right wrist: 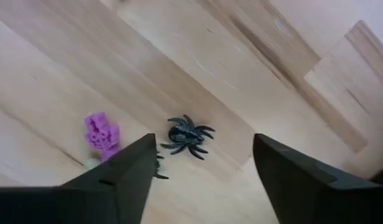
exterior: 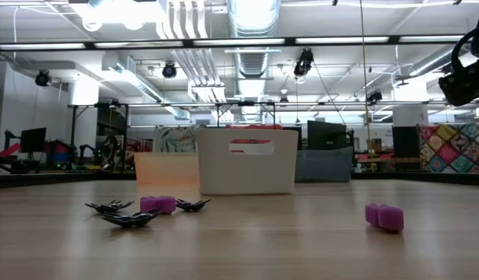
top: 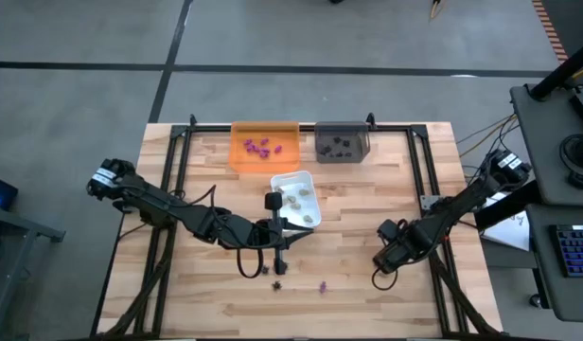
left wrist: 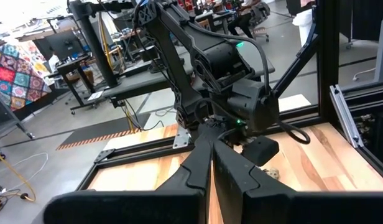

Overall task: Sort Halloween decoration
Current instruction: Put the black spider toy into the black bin

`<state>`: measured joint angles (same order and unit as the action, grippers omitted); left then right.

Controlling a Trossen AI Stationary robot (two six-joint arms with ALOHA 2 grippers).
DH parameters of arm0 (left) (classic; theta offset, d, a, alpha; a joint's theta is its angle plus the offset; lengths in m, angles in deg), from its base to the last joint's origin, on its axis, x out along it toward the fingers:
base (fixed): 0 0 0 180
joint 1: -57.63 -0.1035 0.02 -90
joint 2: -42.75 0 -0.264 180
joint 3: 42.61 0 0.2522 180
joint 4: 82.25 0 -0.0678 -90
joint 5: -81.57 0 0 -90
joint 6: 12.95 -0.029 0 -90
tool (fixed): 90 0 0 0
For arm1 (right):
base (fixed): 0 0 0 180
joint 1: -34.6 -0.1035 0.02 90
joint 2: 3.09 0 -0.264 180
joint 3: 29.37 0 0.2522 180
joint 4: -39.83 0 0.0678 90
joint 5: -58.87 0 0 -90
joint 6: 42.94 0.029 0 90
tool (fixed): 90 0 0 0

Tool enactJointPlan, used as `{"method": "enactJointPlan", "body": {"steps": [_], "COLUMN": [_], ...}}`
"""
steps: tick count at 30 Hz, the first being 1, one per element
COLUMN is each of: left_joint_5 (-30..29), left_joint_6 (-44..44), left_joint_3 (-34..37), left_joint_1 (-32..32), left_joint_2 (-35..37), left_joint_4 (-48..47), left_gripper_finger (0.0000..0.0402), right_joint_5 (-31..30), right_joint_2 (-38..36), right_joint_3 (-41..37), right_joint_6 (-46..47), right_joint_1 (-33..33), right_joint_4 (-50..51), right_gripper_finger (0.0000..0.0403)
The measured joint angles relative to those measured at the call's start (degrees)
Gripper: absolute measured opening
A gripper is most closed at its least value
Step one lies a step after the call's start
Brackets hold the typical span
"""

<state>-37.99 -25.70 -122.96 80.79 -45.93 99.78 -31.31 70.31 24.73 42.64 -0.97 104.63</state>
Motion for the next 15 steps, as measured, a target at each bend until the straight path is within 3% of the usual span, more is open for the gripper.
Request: {"method": "enactJointPlan", "body": {"steps": [6, 15], "left_joint_5": [0.0, 0.0], "left_joint_6": [-0.1, -0.1], "left_joint_3": [0.0, 0.0], "left_joint_1": [0.0, 0.0], "left_joint_2": [0.0, 0.0], "left_joint_4": [-0.1, -0.3], "left_gripper_finger": [0.0000, 0.0000], "right_joint_5": [0.0, 0.1], "right_joint_2": [2.2, 6.3], "right_joint_3": [0.0, -0.1], "right_joint_6": [2.4, 2.4], "right_joint_1": [0.0, 0.0], "right_joint_4": [-0.9, -3.4], "right_gripper_finger": [0.0287, 0.0257]}}
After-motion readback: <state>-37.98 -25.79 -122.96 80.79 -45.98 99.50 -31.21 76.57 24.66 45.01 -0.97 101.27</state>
